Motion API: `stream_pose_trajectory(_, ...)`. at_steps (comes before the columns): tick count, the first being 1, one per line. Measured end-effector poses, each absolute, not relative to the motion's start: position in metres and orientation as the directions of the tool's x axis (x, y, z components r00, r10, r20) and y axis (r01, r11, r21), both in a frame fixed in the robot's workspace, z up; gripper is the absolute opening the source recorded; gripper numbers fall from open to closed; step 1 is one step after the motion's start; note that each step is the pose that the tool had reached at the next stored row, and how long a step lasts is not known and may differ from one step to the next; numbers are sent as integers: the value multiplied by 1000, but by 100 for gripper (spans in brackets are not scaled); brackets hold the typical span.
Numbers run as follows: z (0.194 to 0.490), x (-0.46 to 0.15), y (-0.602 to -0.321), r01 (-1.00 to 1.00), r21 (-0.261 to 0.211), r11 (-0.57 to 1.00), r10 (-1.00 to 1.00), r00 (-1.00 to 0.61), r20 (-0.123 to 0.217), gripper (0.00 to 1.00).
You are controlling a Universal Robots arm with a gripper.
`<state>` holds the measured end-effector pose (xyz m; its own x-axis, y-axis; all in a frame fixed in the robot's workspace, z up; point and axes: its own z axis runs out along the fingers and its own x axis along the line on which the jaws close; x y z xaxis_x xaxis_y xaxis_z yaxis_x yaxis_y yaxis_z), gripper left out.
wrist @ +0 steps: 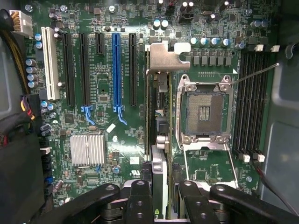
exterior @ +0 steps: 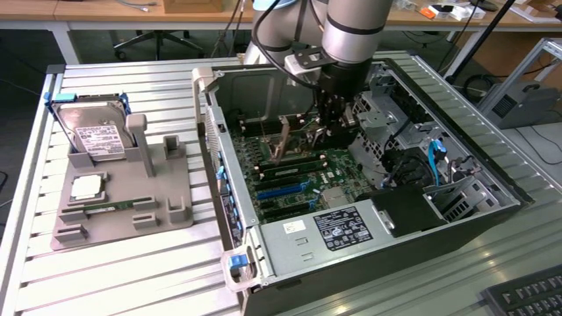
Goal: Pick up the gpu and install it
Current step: 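Insert the gpu into the slot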
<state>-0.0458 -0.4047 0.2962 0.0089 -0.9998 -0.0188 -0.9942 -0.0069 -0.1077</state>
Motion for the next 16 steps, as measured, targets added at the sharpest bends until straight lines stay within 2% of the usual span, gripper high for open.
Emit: stream_pose_trajectory(16, 292, -52, -406, -994, -108, -7, -1000, 9, -16, 27)
